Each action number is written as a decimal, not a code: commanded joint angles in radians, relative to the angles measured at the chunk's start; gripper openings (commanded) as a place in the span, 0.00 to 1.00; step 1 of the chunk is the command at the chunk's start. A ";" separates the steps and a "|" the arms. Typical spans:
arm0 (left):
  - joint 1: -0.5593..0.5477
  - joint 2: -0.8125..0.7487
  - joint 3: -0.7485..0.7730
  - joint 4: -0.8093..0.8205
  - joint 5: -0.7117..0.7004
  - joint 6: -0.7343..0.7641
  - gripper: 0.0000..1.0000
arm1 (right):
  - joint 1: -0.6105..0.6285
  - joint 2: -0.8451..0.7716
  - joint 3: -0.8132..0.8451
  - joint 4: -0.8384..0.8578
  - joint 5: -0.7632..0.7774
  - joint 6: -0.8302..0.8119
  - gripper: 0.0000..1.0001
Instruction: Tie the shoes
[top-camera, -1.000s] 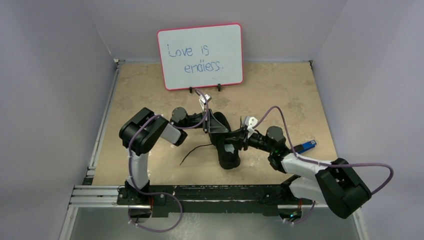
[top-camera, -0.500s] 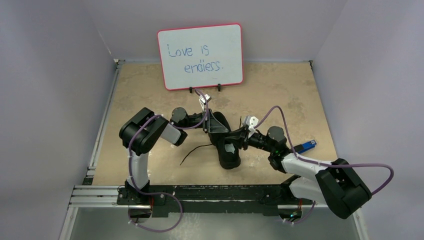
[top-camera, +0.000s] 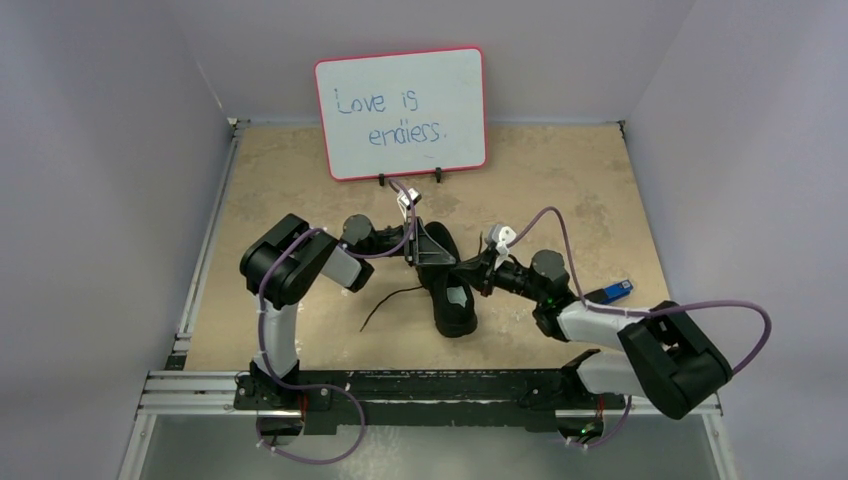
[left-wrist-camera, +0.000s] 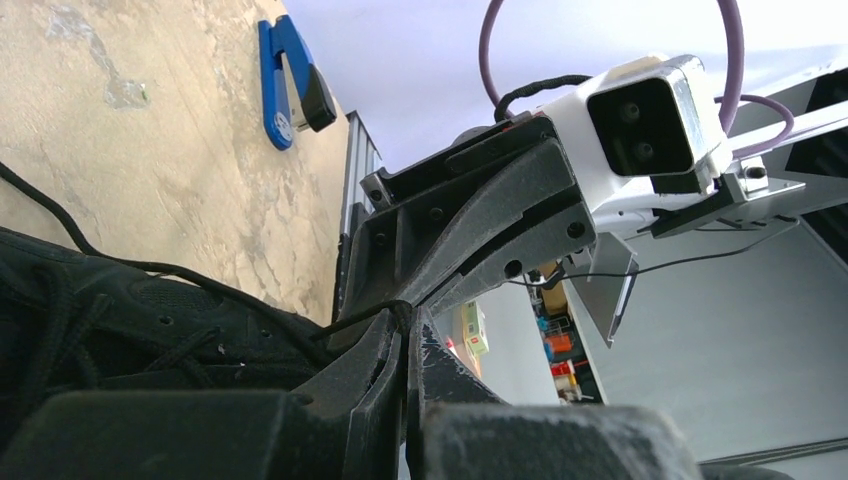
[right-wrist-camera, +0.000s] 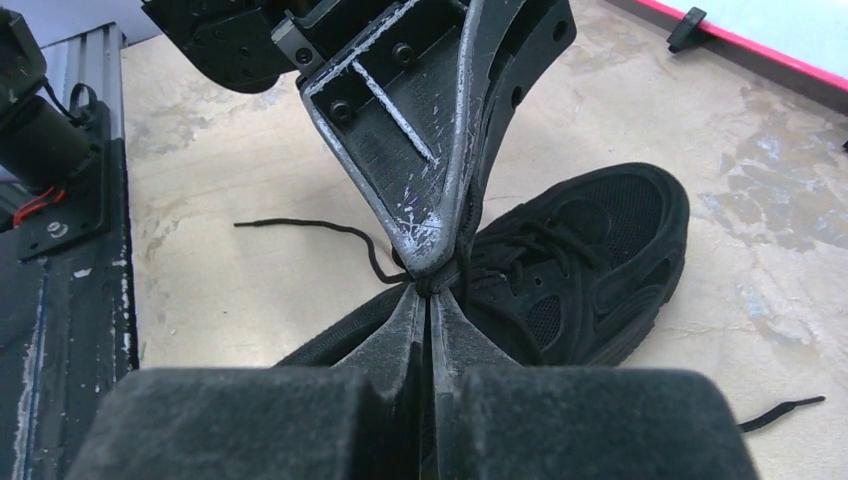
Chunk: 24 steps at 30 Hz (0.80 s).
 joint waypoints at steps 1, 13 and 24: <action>0.000 -0.014 -0.004 0.243 -0.012 -0.020 0.00 | 0.006 -0.077 0.049 -0.046 0.017 0.028 0.00; 0.005 -0.010 0.001 0.244 0.000 -0.025 0.00 | 0.001 -0.358 0.000 -0.422 -0.072 -0.185 0.34; 0.005 -0.005 0.010 0.245 -0.010 -0.026 0.00 | 0.002 -0.179 0.037 -0.219 -0.015 -0.143 0.42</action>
